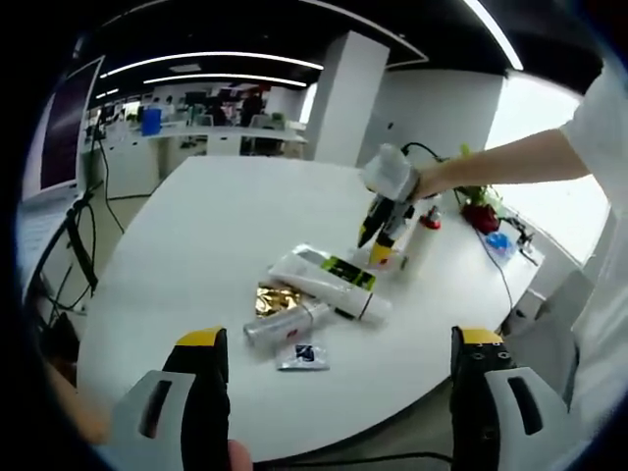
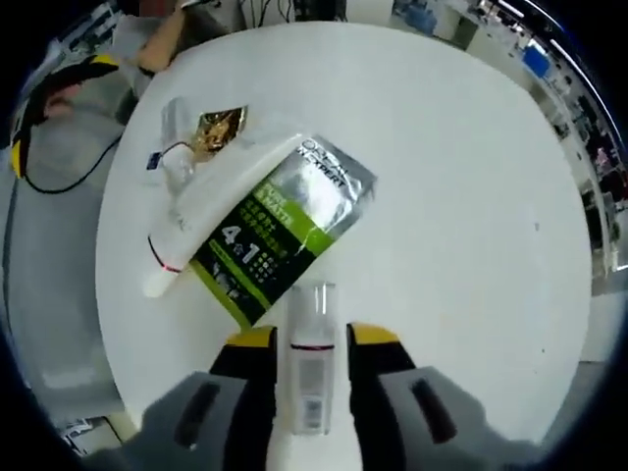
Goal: Arrange the skincare products in the storage area until every visible bottle or jar stands upright without overlapping.
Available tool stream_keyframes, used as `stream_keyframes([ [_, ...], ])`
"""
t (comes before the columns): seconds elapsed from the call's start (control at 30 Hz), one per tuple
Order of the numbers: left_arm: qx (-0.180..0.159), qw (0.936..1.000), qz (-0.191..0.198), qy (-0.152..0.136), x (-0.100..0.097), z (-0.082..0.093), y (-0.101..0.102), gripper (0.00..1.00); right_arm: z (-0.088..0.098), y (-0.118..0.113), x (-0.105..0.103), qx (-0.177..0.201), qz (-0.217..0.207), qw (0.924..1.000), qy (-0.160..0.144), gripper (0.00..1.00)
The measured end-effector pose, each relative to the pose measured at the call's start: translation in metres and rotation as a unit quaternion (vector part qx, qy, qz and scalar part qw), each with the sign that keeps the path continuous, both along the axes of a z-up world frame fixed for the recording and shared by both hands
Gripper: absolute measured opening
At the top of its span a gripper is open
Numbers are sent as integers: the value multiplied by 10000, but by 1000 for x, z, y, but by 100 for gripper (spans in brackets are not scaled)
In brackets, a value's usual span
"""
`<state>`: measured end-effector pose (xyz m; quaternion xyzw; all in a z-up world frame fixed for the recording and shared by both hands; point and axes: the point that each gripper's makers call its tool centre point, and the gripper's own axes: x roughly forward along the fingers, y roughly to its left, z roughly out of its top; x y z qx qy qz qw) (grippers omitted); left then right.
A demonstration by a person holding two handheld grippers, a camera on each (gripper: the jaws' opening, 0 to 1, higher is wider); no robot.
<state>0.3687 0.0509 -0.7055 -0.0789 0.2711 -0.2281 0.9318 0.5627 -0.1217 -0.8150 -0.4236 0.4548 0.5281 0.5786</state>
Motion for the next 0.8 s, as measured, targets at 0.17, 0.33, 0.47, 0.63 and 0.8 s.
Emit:
stream_keyframes([
  [0.17, -13, 10000, 26, 4, 0, 0, 1, 92, -8, 0, -3, -171, 140, 9997, 63, 25],
  [0.33, -24, 10000, 44, 5, 1, 0, 1, 92, -9, -1, -2, -230, 262, 9994, 16, 21],
  [0.47, -31, 10000, 52, 9, 1, 0, 1, 92, -9, -1, 0, -205, 236, 9995, -46, 20],
  [0.63, -29, 10000, 51, 11, 1, 0, 1, 92, -8, -2, 1, -171, 210, 9996, -53, 19],
  [0.8, -24, 10000, 51, 7, 1, 1, 1, 92, -4, -1, 1, -112, 222, 9997, -72, 19],
])
